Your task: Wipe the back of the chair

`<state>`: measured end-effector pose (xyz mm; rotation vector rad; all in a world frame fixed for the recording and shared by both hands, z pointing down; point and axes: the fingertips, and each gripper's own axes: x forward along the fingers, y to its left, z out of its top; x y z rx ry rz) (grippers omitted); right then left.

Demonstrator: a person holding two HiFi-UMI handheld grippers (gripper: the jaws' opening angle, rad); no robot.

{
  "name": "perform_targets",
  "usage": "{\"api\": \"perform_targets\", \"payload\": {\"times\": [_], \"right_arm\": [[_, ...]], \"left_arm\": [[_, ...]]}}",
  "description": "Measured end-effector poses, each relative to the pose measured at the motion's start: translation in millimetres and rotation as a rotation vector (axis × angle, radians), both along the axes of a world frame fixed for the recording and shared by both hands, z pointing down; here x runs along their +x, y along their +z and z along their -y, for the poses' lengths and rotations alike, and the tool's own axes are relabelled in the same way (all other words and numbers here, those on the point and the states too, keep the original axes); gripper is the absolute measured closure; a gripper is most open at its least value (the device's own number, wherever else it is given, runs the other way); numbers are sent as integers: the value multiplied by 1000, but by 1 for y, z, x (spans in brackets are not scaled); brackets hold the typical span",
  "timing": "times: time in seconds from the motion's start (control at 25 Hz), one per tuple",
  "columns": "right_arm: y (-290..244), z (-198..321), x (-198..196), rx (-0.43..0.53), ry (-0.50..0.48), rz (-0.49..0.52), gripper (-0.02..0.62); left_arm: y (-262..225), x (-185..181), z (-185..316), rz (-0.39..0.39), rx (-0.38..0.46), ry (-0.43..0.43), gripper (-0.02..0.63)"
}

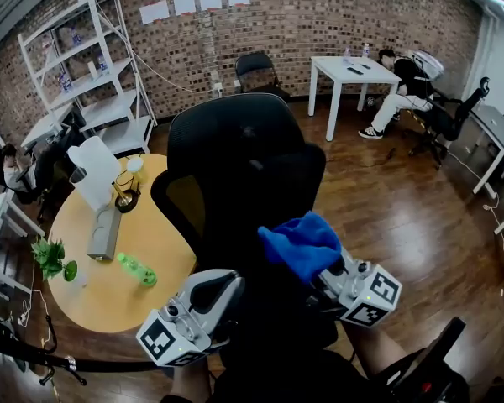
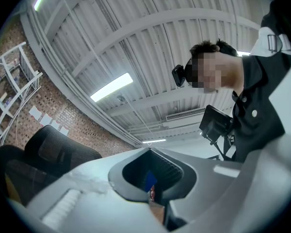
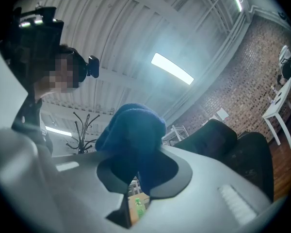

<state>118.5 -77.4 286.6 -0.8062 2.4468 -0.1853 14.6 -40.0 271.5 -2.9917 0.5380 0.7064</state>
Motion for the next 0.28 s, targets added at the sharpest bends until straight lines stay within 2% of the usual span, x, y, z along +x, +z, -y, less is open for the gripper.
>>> {"api": "perform_targets", "payload": {"times": [0.28], "right_arm": [[-3,4,1,11,-12,-20,543]], "left_arm": [[2,16,3,25,3,16,603]]}}
